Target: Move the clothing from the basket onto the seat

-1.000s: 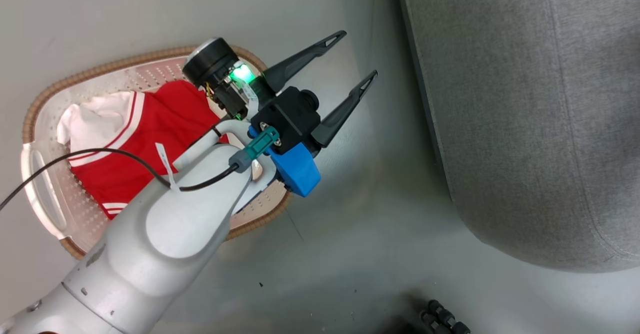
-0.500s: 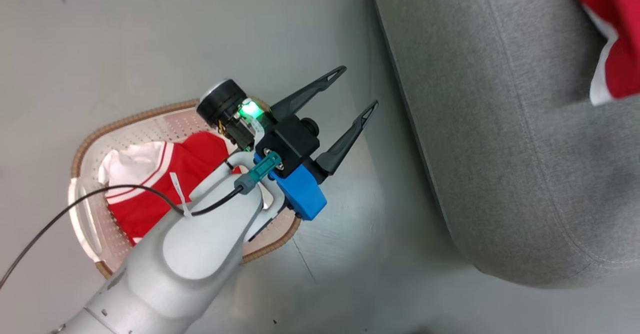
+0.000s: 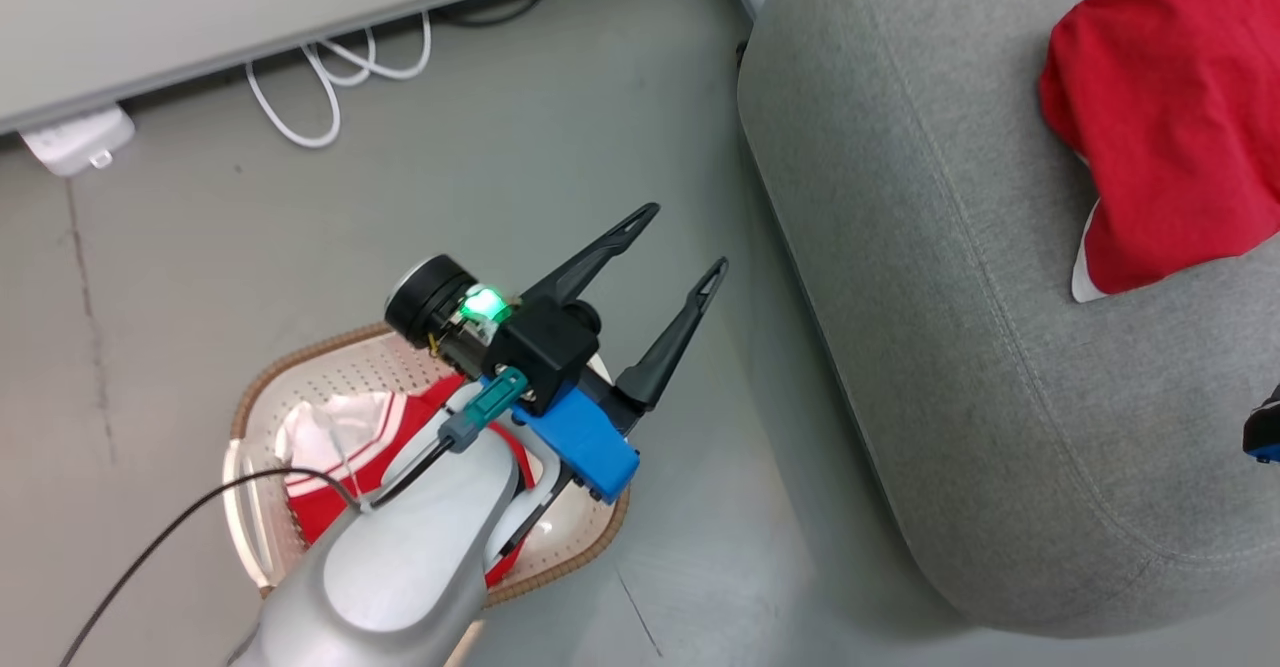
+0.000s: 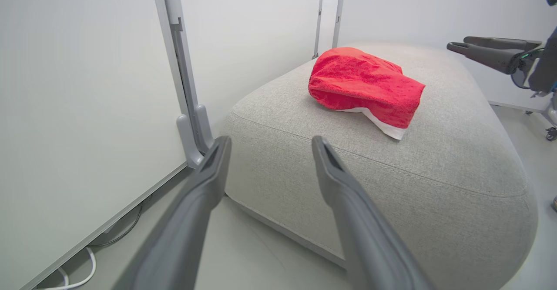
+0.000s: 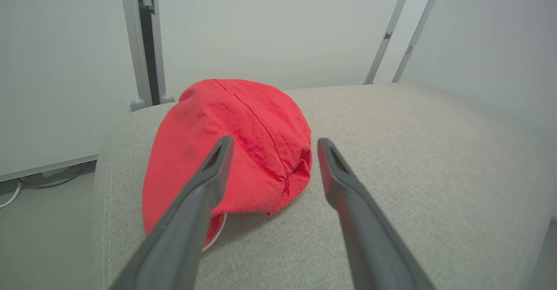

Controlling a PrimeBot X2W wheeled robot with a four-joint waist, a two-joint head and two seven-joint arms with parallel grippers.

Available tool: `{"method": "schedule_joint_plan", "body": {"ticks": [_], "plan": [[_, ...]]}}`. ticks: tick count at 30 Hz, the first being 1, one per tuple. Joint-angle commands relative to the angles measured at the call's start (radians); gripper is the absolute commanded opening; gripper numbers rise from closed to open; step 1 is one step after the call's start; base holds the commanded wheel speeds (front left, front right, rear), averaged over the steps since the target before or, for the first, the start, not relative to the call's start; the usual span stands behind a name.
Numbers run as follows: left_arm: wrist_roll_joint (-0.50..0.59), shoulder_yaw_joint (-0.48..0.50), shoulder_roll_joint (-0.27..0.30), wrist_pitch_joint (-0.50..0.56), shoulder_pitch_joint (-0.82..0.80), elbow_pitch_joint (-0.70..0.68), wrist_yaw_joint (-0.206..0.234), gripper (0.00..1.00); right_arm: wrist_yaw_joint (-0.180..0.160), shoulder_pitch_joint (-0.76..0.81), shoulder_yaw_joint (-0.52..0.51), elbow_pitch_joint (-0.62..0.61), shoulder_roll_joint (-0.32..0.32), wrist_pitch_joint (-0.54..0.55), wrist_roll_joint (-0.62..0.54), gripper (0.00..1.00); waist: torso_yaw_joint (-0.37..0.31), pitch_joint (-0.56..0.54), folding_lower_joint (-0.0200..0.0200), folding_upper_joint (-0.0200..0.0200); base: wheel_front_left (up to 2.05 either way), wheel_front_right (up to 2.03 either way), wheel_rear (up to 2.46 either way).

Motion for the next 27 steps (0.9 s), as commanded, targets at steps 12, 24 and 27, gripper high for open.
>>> {"method": "schedule_joint_plan", "body": {"ticks": [12,24,27], "plan": [[0.010,0.195,-0.003,-0.004,0.161,-0.087,0.053,1.00,-0.001,0.076,0.149,-0.155,0.051,-0.001,0.009,1.00,0.099,-0.169,0.0002,-0.0001,0.00,0.00,0.00],[0.036,0.411,-0.017,-0.004,0.329,-0.150,0.061,1.00,-0.001,0.133,0.329,-0.213,0.103,-0.001,0.028,1.00,0.205,-0.260,0.0002,-0.0001,0.00,0.00,0.00],[0.048,0.461,-0.024,-0.004,0.367,-0.163,0.059,1.00,-0.001,0.142,0.365,-0.212,0.107,-0.001,0.039,1.00,0.224,-0.271,0.0002,-0.0001,0.00,0.00,0.00]]}}
